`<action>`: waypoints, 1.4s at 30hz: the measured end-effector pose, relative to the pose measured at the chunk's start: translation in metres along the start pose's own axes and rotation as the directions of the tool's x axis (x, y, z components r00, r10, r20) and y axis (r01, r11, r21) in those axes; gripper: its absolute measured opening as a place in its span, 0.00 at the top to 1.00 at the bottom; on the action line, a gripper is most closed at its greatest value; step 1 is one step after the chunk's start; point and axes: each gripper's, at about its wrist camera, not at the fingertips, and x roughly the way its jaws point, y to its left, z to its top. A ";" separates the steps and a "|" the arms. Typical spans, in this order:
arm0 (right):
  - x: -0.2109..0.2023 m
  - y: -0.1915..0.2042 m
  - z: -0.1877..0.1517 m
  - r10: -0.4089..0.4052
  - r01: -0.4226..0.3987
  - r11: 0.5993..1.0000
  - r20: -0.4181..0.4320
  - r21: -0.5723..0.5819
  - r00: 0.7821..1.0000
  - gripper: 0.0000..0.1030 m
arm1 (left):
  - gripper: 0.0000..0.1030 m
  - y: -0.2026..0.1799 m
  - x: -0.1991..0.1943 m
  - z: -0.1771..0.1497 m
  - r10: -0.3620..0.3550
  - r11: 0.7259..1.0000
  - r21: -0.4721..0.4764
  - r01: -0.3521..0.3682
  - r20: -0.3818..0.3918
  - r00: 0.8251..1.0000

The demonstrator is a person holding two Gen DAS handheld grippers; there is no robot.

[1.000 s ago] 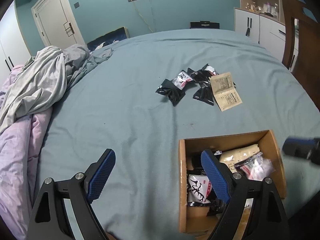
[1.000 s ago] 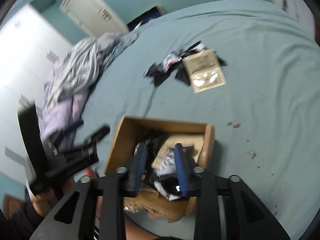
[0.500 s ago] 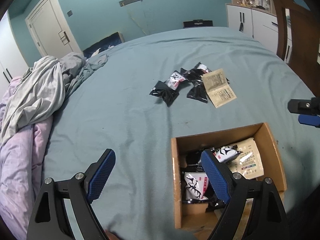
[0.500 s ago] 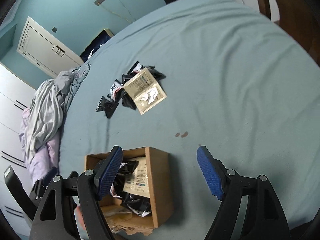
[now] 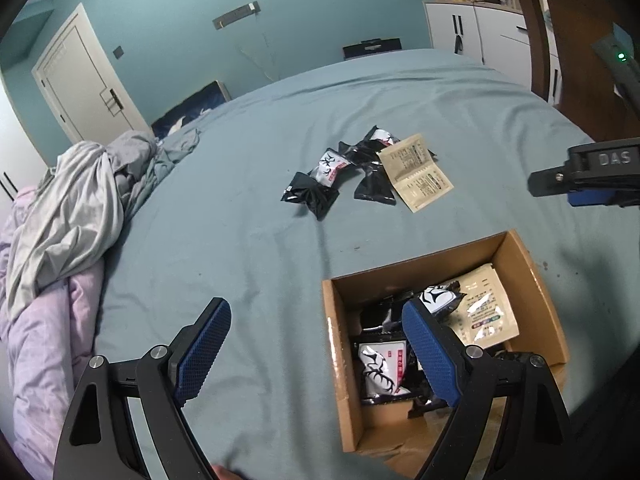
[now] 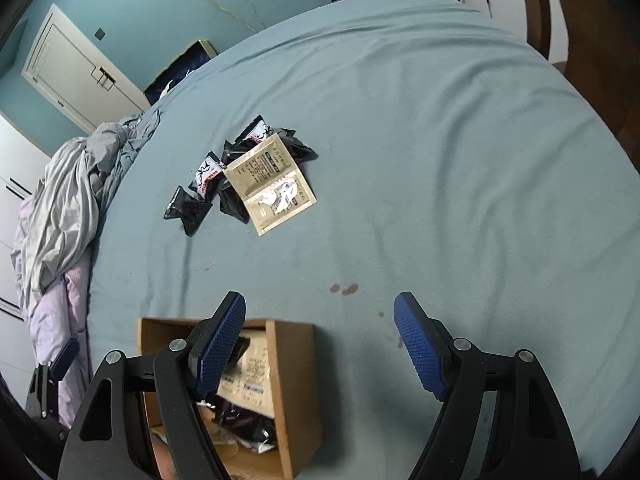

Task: Organize snacks
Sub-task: 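Grasp a beige paper sachet from the pile with the right gripper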

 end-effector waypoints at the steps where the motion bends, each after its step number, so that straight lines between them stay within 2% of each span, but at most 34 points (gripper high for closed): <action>1: 0.002 -0.001 0.002 -0.007 0.007 1.000 -0.001 -0.007 1.000 0.26 | 0.14 0.001 0.001 0.001 -0.008 1.000 -0.008 0.008 -0.005 1.000; 7: 0.022 -0.008 0.024 0.100 -0.100 0.995 -0.061 0.006 0.993 0.26 | 0.14 0.005 0.007 0.007 -0.030 0.999 -0.042 0.029 -0.025 0.999; 17: 0.054 0.004 0.056 0.001 -0.004 0.995 -0.028 -0.095 1.000 0.26 | 0.14 0.012 0.027 0.008 -0.069 0.993 -0.096 0.062 -0.067 0.995; 22: 0.091 0.029 0.067 0.018 -0.035 0.982 -0.092 -0.184 0.996 0.26 | 0.14 0.022 0.037 0.009 -0.149 0.976 -0.173 0.131 -0.096 0.984; 25: 0.111 0.042 0.076 -0.051 0.032 0.963 -0.064 -0.268 0.997 0.26 | 0.14 0.026 0.040 0.012 -0.177 0.968 -0.195 0.155 -0.097 0.979; 30: 0.148 0.070 0.083 -0.123 0.104 0.901 -0.019 -0.421 0.992 0.26 | 0.14 0.030 0.044 0.014 -0.215 0.955 -0.231 0.188 -0.097 0.972; 35: 0.181 0.096 0.079 -0.136 0.099 0.832 -0.028 -0.546 0.990 0.26 | 0.14 0.031 0.049 0.014 -0.236 0.949 -0.241 0.205 -0.110 0.965; 38: 0.197 0.109 0.071 -0.173 0.133 0.788 -0.009 -0.601 0.985 0.24 | 0.14 0.033 0.051 0.014 -0.251 0.943 -0.254 0.216 -0.111 0.962; 40: 0.200 0.113 0.067 -0.167 0.143 0.778 0.018 -0.612 0.986 0.23 | 0.14 0.033 0.053 0.015 -0.253 0.941 -0.259 0.217 -0.114 0.961; 42: 0.201 0.111 0.067 -0.159 0.132 0.791 0.008 -0.598 0.987 0.23 | 0.14 0.033 0.054 0.015 -0.251 0.942 -0.259 0.215 -0.116 0.961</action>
